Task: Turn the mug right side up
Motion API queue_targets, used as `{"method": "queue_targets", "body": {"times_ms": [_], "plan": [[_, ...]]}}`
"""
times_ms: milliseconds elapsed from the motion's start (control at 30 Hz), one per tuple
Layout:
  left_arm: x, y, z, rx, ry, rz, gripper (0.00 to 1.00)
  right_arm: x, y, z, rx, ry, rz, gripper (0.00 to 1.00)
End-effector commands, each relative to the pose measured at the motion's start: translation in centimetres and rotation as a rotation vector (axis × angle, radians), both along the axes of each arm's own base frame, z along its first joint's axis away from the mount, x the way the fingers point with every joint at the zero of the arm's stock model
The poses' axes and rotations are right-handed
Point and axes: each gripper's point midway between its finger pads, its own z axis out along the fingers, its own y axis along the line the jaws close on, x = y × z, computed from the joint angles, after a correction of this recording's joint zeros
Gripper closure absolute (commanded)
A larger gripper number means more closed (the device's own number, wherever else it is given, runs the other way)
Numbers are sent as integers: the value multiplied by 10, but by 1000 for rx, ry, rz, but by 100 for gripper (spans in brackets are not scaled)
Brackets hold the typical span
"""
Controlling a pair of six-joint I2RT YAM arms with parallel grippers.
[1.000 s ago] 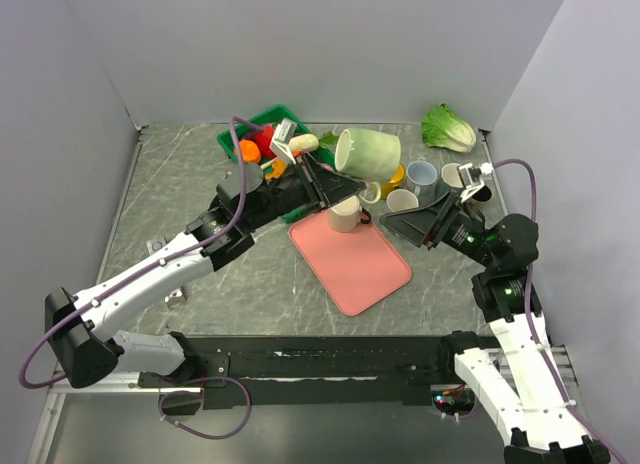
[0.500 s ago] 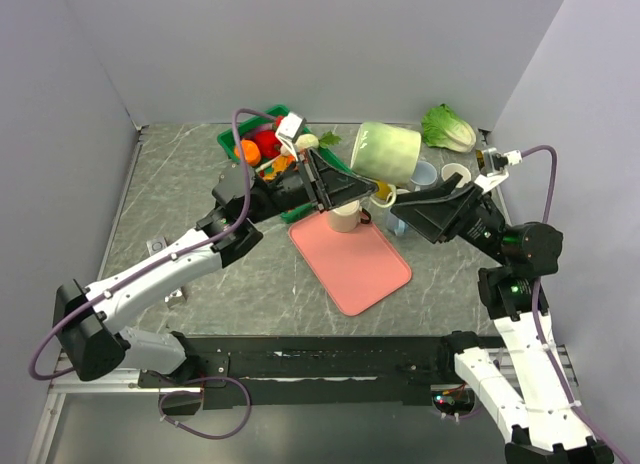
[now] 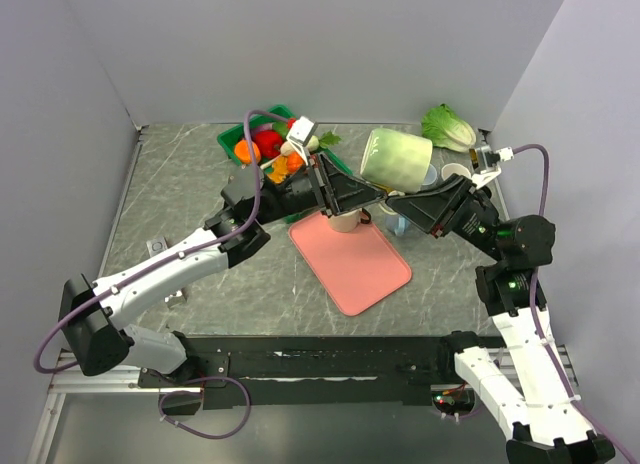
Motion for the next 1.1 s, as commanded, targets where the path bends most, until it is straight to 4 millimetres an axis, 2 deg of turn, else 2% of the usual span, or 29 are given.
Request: {"method": "queue_targets", "body": {"times_ms": [0,33,67,133,167,367,400,433,500,533,600,633,700,733,767,833,867,933,967,1000,1067], "plan": [[-27,13,55,-152,-166,-33,99,8,-2,2,14,1,-46,71],[-26,11,52,-146,-159,-33,99,10,-3,2,16,8,-56,72],[-29,10,54,-156,-164,-35,99,13,-4,1,18,22,-66,81],[-30,8,53,-162,-168,-37,99,20,-7,-3,32,51,-104,90],[-32,6,52,-161,-165,-41,99,22,-8,-4,45,66,-116,100],[-33,-2,45,-127,-176,-36,98,34,-15,-17,40,138,-194,100],[-29,-2,45,-121,-175,-14,93,35,-17,-19,38,145,-209,100],[-26,-5,38,-95,-159,-6,74,34,-19,-23,30,164,-223,100],[-24,-5,35,-78,-162,11,54,40,-26,-25,15,168,-290,100],[-17,-6,29,-52,-141,35,32,39,-29,-28,-13,180,-315,100],[-15,-8,22,-24,-137,51,22,43,-37,-30,-33,188,-374,100],[-9,-9,16,6,-116,75,12,43,-41,-31,-64,201,-406,100],[1,-11,4,61,-86,117,1,45,-49,-34,-95,215,-461,100],[7,-10,4,76,-73,149,1,48,-60,-27,-123,179,-538,100],[11,-12,-10,134,-43,159,3,49,-66,-39,-171,225,-572,100],[19,-12,-20,188,-12,196,4,53,-86,-39,-232,224,-693,100],[26,-12,-33,241,21,226,4,53,-95,-48,-275,257,-734,100],[33,-11,-47,299,45,262,4,58,-114,-52,-344,262,-840,100],[38,-8,-52,321,59,289,4,58,-120,-55,-375,265,-869,100],[40,-6,-66,376,81,304,4,57,-125,-64,-424,289,-882,100],[48,0,-76,418,102,347,4,60,-150,-77,-516,319,-1008,100]]}}
